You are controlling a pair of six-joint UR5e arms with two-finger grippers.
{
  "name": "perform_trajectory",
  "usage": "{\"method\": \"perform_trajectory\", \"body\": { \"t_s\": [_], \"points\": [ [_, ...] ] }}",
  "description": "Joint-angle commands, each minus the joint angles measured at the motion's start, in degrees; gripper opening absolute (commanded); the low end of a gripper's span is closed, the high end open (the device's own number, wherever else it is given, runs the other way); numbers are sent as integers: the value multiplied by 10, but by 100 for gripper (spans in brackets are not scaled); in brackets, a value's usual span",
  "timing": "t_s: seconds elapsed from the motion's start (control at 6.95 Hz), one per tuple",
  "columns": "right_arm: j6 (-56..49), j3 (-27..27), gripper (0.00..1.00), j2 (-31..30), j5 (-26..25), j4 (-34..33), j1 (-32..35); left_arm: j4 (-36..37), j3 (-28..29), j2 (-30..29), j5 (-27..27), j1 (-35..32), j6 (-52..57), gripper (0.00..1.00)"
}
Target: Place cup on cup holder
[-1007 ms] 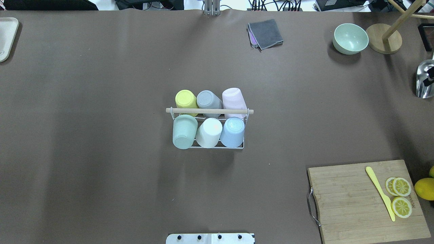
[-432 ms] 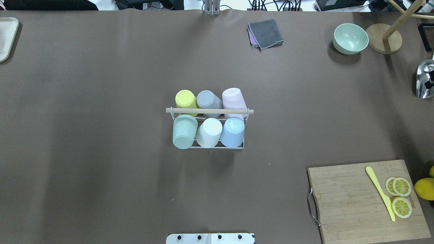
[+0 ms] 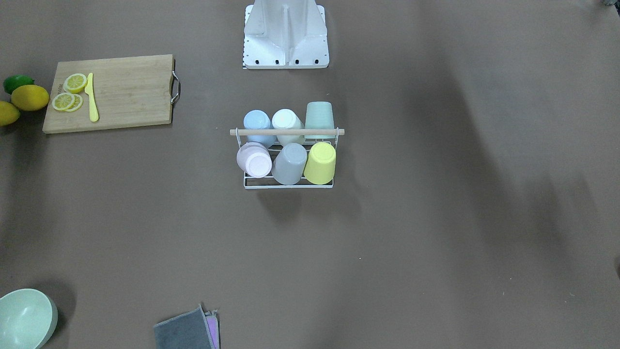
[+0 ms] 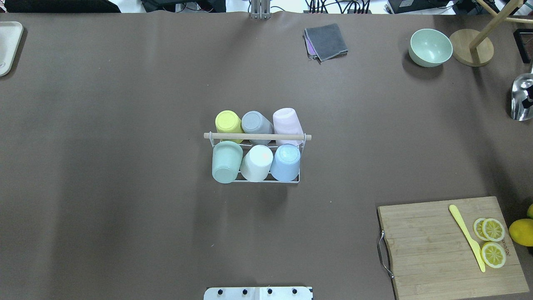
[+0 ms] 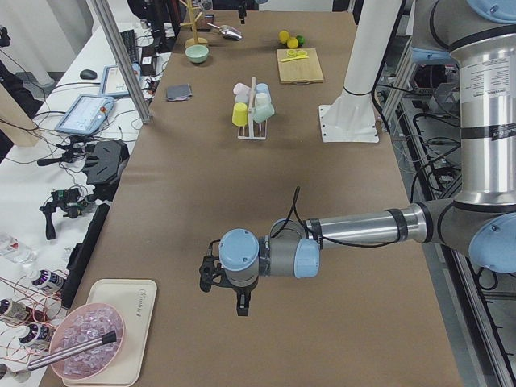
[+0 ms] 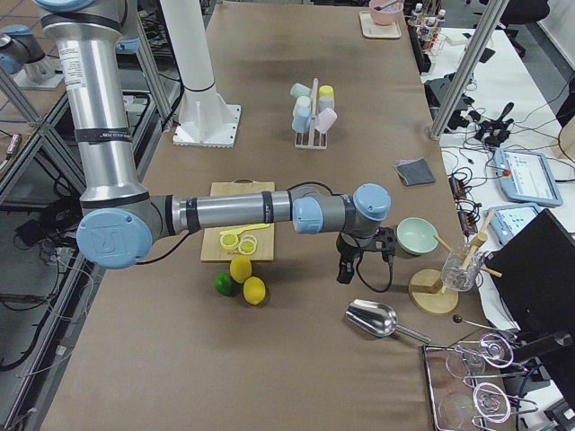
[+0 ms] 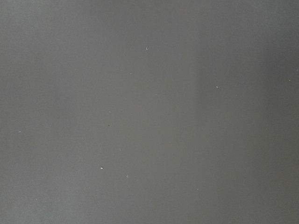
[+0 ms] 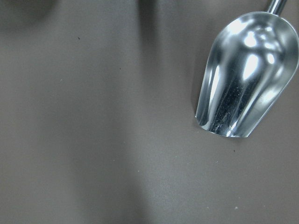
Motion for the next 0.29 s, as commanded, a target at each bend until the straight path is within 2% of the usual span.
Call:
{"method": "perform_trajectory", "body": {
  "t_s": [0.0, 0.14],
  "points": [
    [0, -2, 99, 1, -3, 0, 0, -27, 1, 1, -1, 0, -1, 97],
    [0, -2, 99, 1, -3, 0, 0, -30, 2, 1, -2, 0, -3, 97]
  ]
}}
